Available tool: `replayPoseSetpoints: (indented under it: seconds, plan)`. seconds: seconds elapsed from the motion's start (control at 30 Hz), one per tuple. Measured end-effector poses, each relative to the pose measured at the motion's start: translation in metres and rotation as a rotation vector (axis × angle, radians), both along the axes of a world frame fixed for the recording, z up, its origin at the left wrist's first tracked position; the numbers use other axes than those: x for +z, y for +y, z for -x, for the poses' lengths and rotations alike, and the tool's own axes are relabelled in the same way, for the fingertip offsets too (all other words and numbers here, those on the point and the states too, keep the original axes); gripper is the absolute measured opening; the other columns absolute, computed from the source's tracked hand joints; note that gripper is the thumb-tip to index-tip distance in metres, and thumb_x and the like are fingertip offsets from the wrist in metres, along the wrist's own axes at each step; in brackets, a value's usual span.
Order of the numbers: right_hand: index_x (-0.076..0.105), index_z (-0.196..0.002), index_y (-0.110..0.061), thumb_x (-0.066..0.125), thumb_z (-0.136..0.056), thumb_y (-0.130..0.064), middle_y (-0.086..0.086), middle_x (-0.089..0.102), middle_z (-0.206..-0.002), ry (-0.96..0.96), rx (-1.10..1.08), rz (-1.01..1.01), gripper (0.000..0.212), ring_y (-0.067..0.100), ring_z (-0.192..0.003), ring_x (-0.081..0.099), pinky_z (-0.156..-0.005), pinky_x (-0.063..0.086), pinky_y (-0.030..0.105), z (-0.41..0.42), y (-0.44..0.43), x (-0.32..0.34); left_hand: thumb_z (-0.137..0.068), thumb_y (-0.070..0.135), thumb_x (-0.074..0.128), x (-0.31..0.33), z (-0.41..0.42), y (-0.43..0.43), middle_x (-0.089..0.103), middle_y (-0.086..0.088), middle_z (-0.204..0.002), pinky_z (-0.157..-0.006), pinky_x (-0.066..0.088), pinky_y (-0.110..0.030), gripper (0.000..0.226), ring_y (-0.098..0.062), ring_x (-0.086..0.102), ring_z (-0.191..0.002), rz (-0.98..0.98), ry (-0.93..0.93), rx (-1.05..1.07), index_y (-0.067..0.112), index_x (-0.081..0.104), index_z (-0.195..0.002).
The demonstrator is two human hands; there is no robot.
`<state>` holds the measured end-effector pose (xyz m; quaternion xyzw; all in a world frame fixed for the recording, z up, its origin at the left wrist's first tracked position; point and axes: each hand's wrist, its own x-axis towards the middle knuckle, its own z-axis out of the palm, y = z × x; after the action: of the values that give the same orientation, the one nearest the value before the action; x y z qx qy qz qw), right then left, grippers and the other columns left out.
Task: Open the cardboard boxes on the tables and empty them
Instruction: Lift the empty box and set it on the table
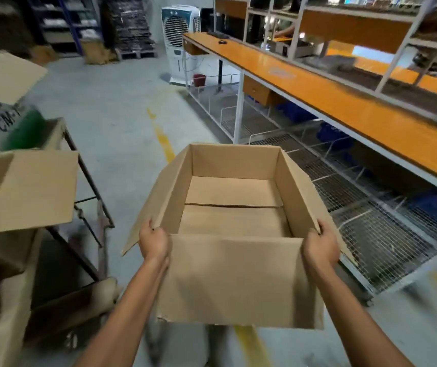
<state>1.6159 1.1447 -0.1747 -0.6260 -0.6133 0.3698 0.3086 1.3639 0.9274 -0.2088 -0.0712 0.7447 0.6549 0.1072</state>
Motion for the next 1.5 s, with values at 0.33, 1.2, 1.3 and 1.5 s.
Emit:
replayPoseSetpoints:
  seconds: [0.33, 1.2, 1.3, 1.5]
  plan:
    - [0.051, -0.143, -0.020, 0.050, -0.091, -0.009, 0.014, 0.064, -0.132, -0.029, 0.154, 0.006, 0.053, 0.039, -0.113, 0.060, -0.094, 0.047, 0.044, 0.209, 0.119, -0.001, -0.084, -0.005, 0.039, 0.007, 0.187, 0.094, 0.062, -0.010, -0.130, -0.104, 0.049, -0.041, 0.062, -0.029, 0.060, -0.114, -0.023, 0.028, 0.119, 0.011, 0.052, -0.142]
    - [0.049, -0.146, -0.019, 0.042, -0.098, -0.004, 0.010, 0.062, -0.136, 0.096, 0.549, 0.026, 0.051, 0.035, -0.121, 0.057, -0.097, 0.043, 0.038, 0.846, 0.397, 0.011, -0.095, -0.008, 0.033, 0.024, 0.693, 0.306, 0.055, -0.007, -0.138, -0.101, 0.048, -0.032, 0.057, -0.024, 0.056, -0.115, -0.074, 0.099, 0.556, 0.015, 0.049, -0.145]
    - [0.049, -0.146, -0.018, 0.043, -0.096, -0.004, 0.010, 0.062, -0.135, 0.104, 0.590, 0.017, 0.052, 0.035, -0.121, 0.057, -0.098, 0.043, 0.038, 0.936, 0.399, 0.012, -0.095, -0.008, 0.033, 0.024, 0.772, 0.307, 0.057, -0.005, -0.131, -0.098, 0.048, -0.030, 0.056, -0.021, 0.056, -0.107, -0.093, 0.107, 0.618, 0.015, 0.051, -0.144]
    - [0.049, -0.145, -0.021, 0.042, -0.095, -0.006, 0.010, 0.063, -0.132, 0.129, 0.668, 0.003, 0.053, 0.036, -0.118, 0.057, -0.095, 0.044, 0.039, 1.105, 0.401, 0.035, -0.091, -0.008, 0.035, 0.047, 0.918, 0.301, 0.060, -0.006, -0.126, -0.096, 0.048, -0.030, 0.057, -0.025, 0.058, -0.109, -0.123, 0.146, 0.720, 0.012, 0.054, -0.141]
